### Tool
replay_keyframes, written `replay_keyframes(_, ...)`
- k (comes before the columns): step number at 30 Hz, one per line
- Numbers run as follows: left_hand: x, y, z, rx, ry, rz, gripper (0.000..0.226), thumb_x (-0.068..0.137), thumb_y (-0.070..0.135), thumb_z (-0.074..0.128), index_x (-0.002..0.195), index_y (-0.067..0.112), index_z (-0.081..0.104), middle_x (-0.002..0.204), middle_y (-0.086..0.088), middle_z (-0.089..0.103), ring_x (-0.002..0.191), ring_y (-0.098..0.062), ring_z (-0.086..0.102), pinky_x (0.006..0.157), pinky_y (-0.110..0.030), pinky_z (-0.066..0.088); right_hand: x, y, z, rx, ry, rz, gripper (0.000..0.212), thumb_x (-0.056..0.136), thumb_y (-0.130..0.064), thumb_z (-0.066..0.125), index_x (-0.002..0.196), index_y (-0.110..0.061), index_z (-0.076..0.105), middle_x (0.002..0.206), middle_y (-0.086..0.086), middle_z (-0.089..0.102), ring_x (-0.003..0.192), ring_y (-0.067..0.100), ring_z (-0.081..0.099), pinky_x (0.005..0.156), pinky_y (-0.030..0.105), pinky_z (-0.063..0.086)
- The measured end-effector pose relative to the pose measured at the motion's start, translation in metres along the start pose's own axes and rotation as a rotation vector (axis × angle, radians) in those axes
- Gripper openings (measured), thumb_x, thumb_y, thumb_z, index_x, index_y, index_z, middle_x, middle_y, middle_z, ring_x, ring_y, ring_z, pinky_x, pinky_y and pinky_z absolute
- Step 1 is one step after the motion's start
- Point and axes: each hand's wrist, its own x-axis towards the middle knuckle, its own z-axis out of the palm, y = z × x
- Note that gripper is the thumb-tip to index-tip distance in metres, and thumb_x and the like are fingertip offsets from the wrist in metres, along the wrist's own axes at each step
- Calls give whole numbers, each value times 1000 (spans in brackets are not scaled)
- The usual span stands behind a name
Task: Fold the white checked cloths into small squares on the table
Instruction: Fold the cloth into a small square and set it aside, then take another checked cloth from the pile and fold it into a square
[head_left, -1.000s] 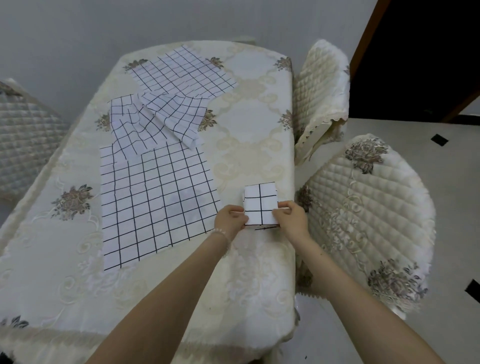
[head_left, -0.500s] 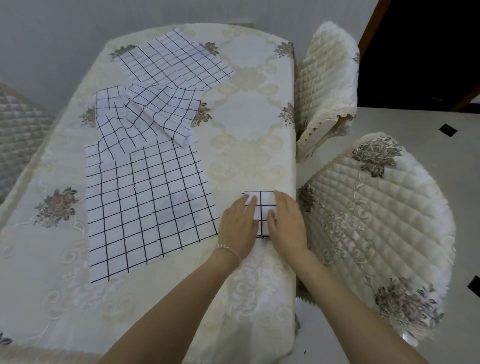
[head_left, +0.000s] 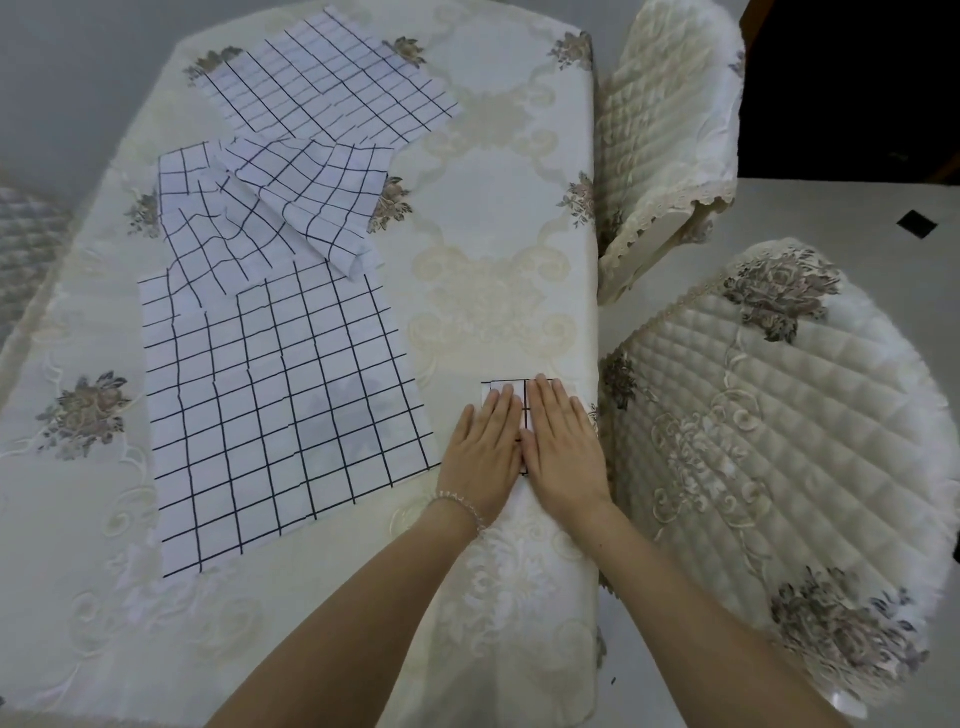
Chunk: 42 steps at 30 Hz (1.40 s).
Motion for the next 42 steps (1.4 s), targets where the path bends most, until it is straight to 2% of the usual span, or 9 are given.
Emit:
replay_keyframes(6, 4, -9, -4, 33, -29, 58, 55, 96, 32, 14, 143, 9, 32, 151, -7, 33, 140, -20, 31, 110, -42, 35, -4, -13, -2, 3, 10, 112, 56, 100, -33, 21, 148, -5, 29, 155, 10, 28, 144, 22, 26, 117, 30, 2)
replay_keyframes(10, -1, -13, -21, -17, -9, 65, 55, 95, 33, 22, 137, 8, 45, 145, -7, 43, 134, -21, 41, 107, -42, 38, -5, -12, -1, -29, 3, 103, 59, 99, -36, 20, 150, -7, 25, 157, 8, 24, 145, 21, 21, 118, 31, 0)
replay_keyframes(18, -78, -93, -27, -62, 185, -140, 45, 88, 19, 39, 129, 4, 54, 132, -10, 56, 123, -26, 53, 104, -44, 41, 5, -63, -16, 76, 76, -37, 56, 95, -29, 30, 144, -3, 37, 149, 12, 40, 140, 29, 34, 117, 35, 10)
replay_keyframes(22, -125, -142, -24, -69, 224, -304, 44, 74, 8, 73, 115, 7, 60, 120, -13, 62, 112, -29, 59, 102, -43, 42, 4, -120, -2, 115, -16, -216, 56, 93, -27, 27, 141, -4, 43, 145, 12, 46, 138, 30, 37, 118, 37, 23)
replay_keyframes(28, -156, -168, -26, -115, 183, -373, 36, 62, 17, 84, 95, 15, 68, 106, -6, 68, 92, -26, 66, 88, -41, 51, -4, -165, 26, 139, -155, -372, 48, 82, -19, 41, 125, -4, 59, 128, 13, 61, 121, 32, 57, 96, 46, 50)
replay_keyframes(33, -155, -170, -33, -124, 158, -404, 14, 69, 15, 74, 73, 18, 61, 76, 3, 65, 68, -22, 62, 85, -32, 36, -14, -168, 25, 92, -104, -409, 42, 78, -25, 44, 111, -8, 63, 117, 11, 64, 109, 28, 62, 88, 38, 54)
replay_keyframes(36, -159, -168, -49, -151, 32, -473, 5, 92, 13, 50, 91, 16, 53, 74, 2, 63, 76, -23, 61, 108, -37, 27, -20, -169, 15, 81, -99, -440, 37, 68, -26, 61, 103, -15, 63, 102, 1, 64, 98, 22, 60, 87, 36, 50)
replay_keyframes(38, -165, -168, -63, -159, 92, -462, 11, 99, 17, 35, 96, 18, 45, 72, 5, 55, 79, -22, 58, 112, -34, 17, -23, -170, 6, 68, -107, -451, 37, 59, -21, 63, 96, -17, 62, 89, -3, 64, 85, 21, 61, 78, 34, 50)
replay_keyframes(42, -182, -177, -93, -201, 209, -398, 9, 97, 23, 47, 89, 19, 47, 72, 2, 61, 77, -22, 57, 105, -35, 31, -23, -173, -23, 276, -56, -350, 35, 65, -2, 55, 97, -14, 63, 87, -3, 64, 81, 20, 59, 72, 28, 45)
